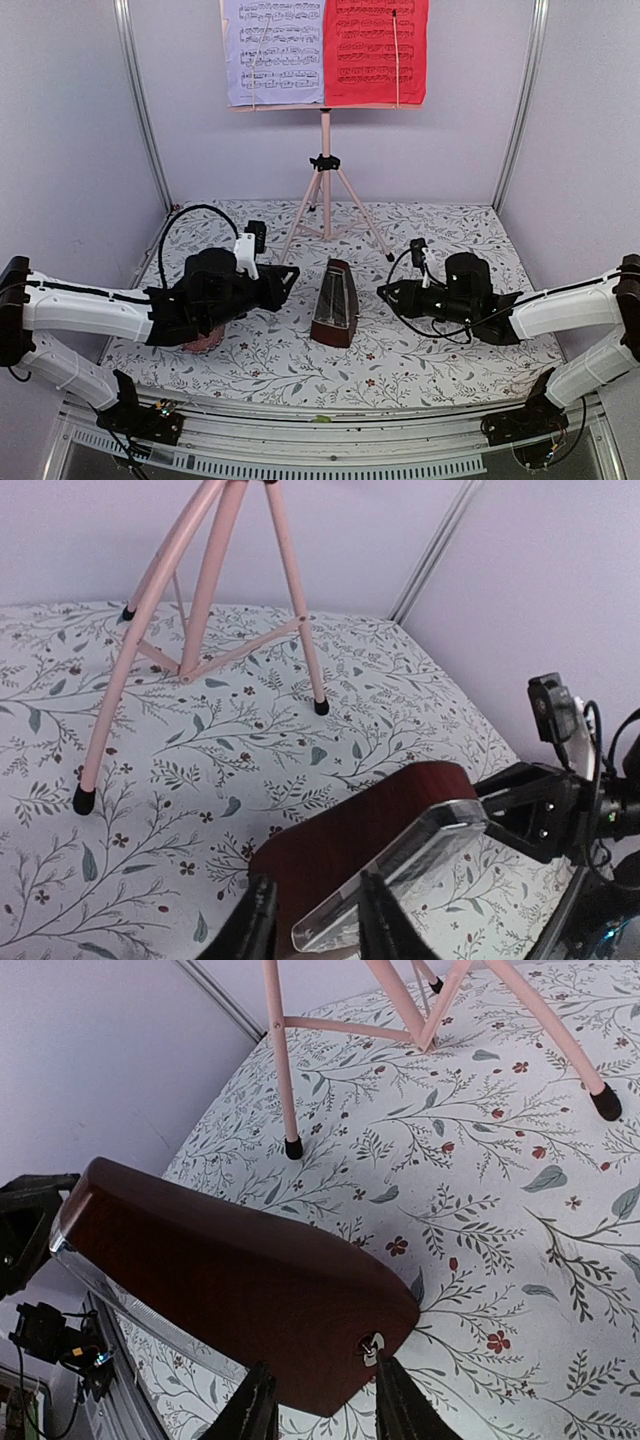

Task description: Set up the instrument practice props

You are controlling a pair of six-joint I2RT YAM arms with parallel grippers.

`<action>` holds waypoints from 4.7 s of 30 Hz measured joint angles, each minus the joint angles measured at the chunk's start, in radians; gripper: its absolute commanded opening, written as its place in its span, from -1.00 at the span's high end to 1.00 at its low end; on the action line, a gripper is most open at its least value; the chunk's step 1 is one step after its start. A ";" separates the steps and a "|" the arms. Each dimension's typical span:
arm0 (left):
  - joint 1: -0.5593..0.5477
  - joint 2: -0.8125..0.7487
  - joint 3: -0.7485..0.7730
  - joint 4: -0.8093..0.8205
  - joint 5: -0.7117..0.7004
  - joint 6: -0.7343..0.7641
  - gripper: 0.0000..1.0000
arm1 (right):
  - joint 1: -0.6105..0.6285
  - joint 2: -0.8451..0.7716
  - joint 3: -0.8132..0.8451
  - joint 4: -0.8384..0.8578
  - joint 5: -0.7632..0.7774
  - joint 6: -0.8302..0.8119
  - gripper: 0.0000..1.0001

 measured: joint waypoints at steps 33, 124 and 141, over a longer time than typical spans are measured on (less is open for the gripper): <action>0.072 0.290 0.181 -0.204 0.489 -0.085 1.00 | 0.037 0.311 0.407 -0.198 -0.034 -0.079 0.40; 0.229 0.304 0.305 -0.292 1.143 0.972 -0.54 | 0.162 0.076 0.283 -0.357 -0.294 -0.723 -0.74; 0.224 0.330 0.312 -0.308 1.118 1.009 -0.11 | 0.162 0.114 0.284 -0.358 -0.275 -0.724 -0.43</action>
